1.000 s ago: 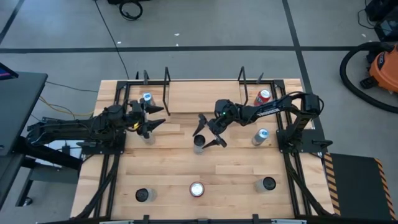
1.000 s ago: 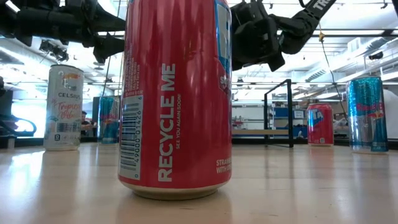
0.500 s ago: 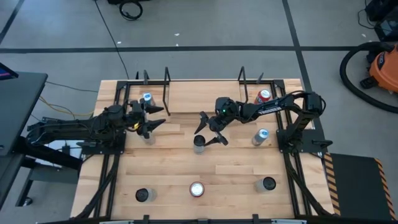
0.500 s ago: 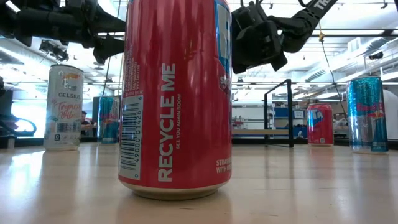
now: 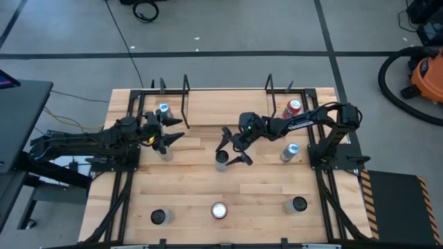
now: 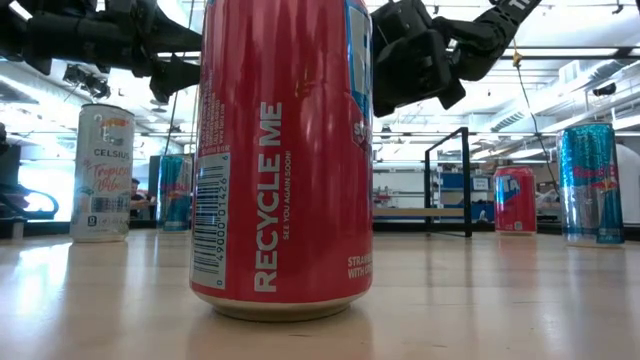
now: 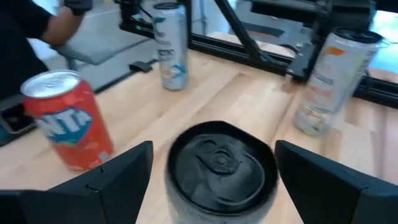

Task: Place canned beverage on shelf
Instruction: Put the top white blue soda can on the shelf

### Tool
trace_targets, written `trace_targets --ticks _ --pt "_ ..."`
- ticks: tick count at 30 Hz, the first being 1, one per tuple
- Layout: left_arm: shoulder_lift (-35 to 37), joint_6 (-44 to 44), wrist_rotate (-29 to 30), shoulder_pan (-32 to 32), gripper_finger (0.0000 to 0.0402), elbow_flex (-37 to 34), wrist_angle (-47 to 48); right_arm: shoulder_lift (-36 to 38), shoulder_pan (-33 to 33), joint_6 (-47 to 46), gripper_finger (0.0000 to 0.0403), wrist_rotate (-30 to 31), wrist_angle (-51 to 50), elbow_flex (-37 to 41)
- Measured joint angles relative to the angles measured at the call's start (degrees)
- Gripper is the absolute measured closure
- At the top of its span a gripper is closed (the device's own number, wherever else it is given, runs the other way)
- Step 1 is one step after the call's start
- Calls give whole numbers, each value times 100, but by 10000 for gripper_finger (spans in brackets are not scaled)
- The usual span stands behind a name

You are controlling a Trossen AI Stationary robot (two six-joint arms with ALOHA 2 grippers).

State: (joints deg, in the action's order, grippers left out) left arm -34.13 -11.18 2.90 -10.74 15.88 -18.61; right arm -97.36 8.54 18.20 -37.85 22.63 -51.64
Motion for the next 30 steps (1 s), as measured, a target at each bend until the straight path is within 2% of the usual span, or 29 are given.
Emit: trace_targets --ticks 20,30 --pt "0 0 0 0 104 0 -2 0 -149 -4 59 194 -50 0" --pt "0 2 0 0 104 0 -2 0 -148 0 133 367 -44 0"
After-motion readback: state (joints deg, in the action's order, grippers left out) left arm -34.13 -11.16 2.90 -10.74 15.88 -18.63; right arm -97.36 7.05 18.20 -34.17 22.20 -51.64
